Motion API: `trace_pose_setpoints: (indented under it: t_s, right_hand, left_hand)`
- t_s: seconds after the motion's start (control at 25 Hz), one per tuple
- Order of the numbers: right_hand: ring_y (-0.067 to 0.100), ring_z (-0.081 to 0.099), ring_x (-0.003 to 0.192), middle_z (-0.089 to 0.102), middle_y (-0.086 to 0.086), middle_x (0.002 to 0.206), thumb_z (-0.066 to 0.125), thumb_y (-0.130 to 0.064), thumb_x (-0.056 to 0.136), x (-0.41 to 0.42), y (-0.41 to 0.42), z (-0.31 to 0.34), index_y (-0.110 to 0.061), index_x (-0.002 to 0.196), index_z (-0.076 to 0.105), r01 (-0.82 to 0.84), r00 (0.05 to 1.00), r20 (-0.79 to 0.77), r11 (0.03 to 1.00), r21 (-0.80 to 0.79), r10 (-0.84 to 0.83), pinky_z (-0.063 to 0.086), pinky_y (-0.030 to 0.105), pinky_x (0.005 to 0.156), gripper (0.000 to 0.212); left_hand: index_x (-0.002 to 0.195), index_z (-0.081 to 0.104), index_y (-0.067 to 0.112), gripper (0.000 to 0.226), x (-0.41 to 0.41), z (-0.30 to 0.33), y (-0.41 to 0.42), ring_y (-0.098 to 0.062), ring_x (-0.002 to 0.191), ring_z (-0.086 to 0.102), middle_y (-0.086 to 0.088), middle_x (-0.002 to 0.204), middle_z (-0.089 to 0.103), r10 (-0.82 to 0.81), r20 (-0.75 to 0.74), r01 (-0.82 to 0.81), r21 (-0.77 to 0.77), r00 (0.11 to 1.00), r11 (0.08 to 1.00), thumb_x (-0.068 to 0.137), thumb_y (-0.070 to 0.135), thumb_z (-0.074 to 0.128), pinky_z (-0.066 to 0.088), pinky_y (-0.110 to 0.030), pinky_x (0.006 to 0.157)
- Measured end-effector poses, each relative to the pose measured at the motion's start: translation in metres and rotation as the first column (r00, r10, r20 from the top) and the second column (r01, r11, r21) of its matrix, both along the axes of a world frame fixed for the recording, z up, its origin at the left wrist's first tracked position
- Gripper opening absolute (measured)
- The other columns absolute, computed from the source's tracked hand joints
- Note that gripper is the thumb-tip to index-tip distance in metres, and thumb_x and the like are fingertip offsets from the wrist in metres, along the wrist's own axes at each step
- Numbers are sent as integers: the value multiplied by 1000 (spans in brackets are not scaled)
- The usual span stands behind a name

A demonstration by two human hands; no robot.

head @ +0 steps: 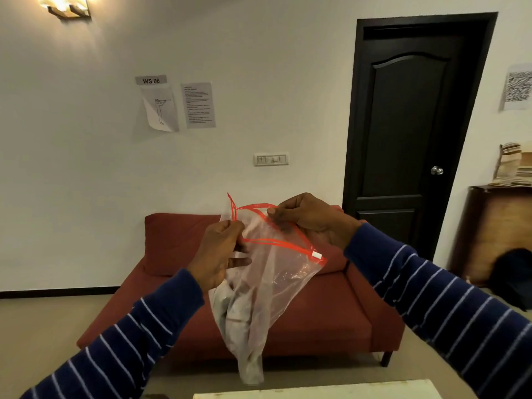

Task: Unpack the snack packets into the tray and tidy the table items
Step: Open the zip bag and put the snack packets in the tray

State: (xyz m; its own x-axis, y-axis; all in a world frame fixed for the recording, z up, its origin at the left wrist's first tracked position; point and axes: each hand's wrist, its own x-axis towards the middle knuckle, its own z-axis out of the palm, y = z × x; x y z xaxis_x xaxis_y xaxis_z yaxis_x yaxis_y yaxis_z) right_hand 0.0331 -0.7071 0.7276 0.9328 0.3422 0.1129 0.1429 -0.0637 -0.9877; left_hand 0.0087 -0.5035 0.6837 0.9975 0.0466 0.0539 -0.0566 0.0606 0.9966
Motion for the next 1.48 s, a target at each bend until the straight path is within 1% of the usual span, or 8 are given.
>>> trace_pose_setpoints:
  t_s: [0.2,0.4,0.6,0.76,1.04,1.2,1.32,1.48]
  right_hand:
    - [11,62,62,72,7,77,77,-42,74,-1,12,0,-5,88,78,-110,991,59,981,-160,120,53,23,61,40]
    - [18,61,66,72,11,78,82,-47,63,2,11,-6,-2,86,77,-35,995,81,980,-197,52,52,28,65,51]
    - [11,64,56,72,9,73,70,-36,88,5,1,-15,-4,77,71,67,992,114,993,-97,-56,53,24,53,33]
    - [19,67,59,72,4,69,64,-30,95,6,-9,-19,-1,89,66,293,936,278,914,-282,-215,57,33,60,29]
    - [16,58,79,64,2,89,63,-6,92,-21,9,-17,-13,95,62,724,486,871,528,-445,67,53,32,66,7]
    - [13,55,67,57,-3,73,62,-12,94,-26,35,-3,-8,91,70,431,746,617,525,-734,249,38,16,58,10]
    - [25,61,89,65,11,96,51,-15,101,-28,39,-8,-3,109,65,229,840,358,333,-915,408,47,26,81,20]
    - [31,62,103,64,18,124,45,-19,102,-37,30,-21,-1,124,59,507,807,515,107,-855,290,47,35,82,32]
  left_hand:
    - [81,64,11,56,-1,8,-9,-17,47,63,-4,59,61,-42,-136,46,25,990,999,79,66,70,59,-37,55]
    - [89,72,12,23,0,7,-19,-14,48,63,-6,69,63,-100,-22,101,16,995,995,99,29,60,57,-31,49]
    - [89,67,10,27,3,-2,-15,-11,52,66,1,60,67,-87,76,81,72,993,994,105,25,50,56,-27,50]
    - [74,65,16,34,3,-4,-8,-11,47,63,4,54,61,-70,133,54,115,989,992,104,17,49,57,-30,49]
    - [90,68,4,31,0,-6,-18,-24,61,68,-14,77,71,-46,173,18,164,984,986,104,21,46,58,-35,54]
    - [91,63,-7,31,0,-4,-30,-21,58,62,-15,74,61,-24,214,-14,173,976,985,104,17,47,56,-31,50]
    - [75,58,4,31,-5,-3,-41,-20,56,50,-11,66,50,-20,301,-50,225,953,973,103,16,49,49,-29,50]
    - [67,49,1,39,-21,0,-49,-23,52,41,-11,58,45,-136,421,13,283,897,959,104,16,49,35,-38,50]
